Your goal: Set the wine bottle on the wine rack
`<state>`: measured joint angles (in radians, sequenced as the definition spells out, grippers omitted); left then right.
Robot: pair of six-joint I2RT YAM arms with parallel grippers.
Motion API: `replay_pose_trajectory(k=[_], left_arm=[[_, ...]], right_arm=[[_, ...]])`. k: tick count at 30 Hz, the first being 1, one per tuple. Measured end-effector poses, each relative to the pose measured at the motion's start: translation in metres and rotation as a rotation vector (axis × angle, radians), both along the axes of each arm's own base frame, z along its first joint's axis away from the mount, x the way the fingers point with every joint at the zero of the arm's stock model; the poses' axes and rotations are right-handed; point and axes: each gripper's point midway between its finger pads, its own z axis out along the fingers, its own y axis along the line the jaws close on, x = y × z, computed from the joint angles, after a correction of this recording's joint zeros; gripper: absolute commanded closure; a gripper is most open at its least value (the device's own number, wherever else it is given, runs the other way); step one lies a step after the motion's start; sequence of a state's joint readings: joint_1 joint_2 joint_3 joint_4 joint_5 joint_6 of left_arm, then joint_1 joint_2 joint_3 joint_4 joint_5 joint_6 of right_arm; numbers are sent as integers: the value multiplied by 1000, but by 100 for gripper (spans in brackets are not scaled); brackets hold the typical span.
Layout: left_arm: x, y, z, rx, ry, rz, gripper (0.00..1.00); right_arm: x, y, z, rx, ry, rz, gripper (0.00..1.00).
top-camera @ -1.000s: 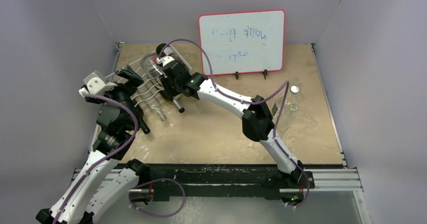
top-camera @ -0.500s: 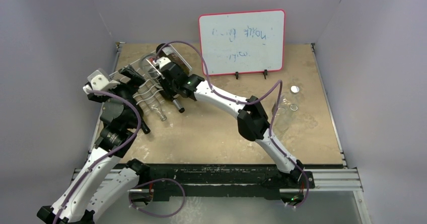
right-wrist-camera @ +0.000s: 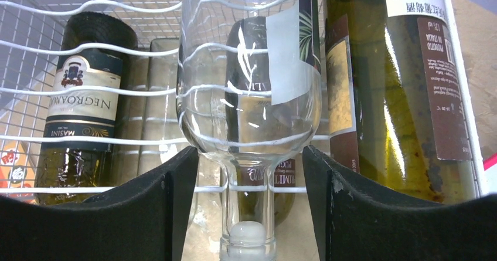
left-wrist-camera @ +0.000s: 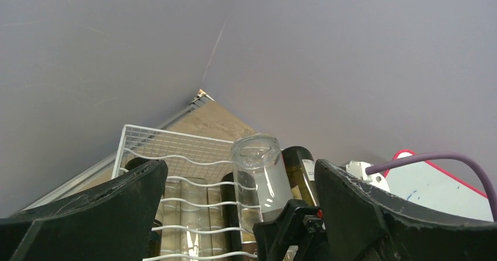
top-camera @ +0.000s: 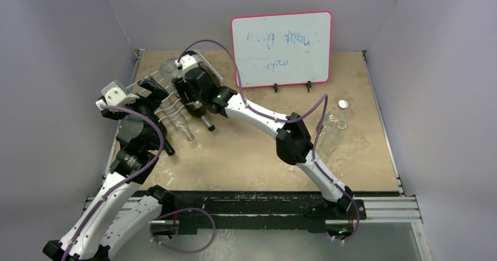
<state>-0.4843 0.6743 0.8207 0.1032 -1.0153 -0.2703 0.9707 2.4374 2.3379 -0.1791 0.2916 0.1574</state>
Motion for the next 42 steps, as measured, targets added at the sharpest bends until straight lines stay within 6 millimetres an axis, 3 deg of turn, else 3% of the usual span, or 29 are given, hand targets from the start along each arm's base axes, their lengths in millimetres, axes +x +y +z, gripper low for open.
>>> replay_pose_trajectory(k=[3, 7, 12, 17, 20, 24, 28, 37, 42], left_arm=[[0, 0, 0, 0, 0, 0, 3], [0, 0, 0, 0, 0, 0, 3], [-1, 0, 1, -2, -4, 0, 3], [-1, 1, 1, -3, -6, -1, 3], [-2, 1, 2, -5, -9, -3, 3], [-2, -1, 3, -8, -16, -16, 3], [0, -4, 4, -4, -17, -35, 3], [7, -14, 2, 12, -9, -84, 3], [15, -23, -5, 20, 14, -120, 3]], right_arm=[[1, 1, 5, 13, -7, -2, 31], [0, -3, 26, 50, -26, -4, 30], [-16, -20, 90, 139, -67, 17, 30], [-46, -66, 168, 240, -131, 12, 30], [-63, -105, 188, 257, -154, -37, 30], [-78, -161, 195, 244, -176, -152, 29], [-90, -219, 187, 203, -173, -290, 29], [-119, -374, 175, 160, -134, -691, 28], [-150, -428, 154, 157, -83, -857, 29]])
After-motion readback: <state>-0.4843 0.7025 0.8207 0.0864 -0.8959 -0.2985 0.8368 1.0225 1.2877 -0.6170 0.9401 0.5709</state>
